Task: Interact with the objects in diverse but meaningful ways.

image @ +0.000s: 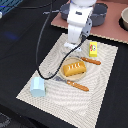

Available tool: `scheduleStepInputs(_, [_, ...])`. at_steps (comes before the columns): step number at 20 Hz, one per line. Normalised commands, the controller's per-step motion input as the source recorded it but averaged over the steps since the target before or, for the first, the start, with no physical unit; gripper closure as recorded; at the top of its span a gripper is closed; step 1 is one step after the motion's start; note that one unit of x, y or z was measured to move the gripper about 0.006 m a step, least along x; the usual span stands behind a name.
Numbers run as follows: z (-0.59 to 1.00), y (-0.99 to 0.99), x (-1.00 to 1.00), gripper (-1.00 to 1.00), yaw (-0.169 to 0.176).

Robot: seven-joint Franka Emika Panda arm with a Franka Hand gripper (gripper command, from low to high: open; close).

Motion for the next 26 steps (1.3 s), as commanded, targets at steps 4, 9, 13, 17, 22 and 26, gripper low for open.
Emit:
scheduleStepInputs(4, [-0.56, 0.04, -0.14, -1.0, -0.055])
scheduleStepInputs(9, [-0.35, 0.31, -0.19, -1.0, -0.019])
scheduleStepInputs(13, [-0.26, 0.41, -0.32, -1.0, -0.009])
scheduleStepInputs(17, [-0.2, 0.46, -0.39, -1.0, -0.006])
scheduleStepInputs(22, [-0.24, 0.4, -0.34, 1.0, 0.0])
scheduleStepInputs(26, [-0.29, 0.35, -0.31, 1.0, 0.0])
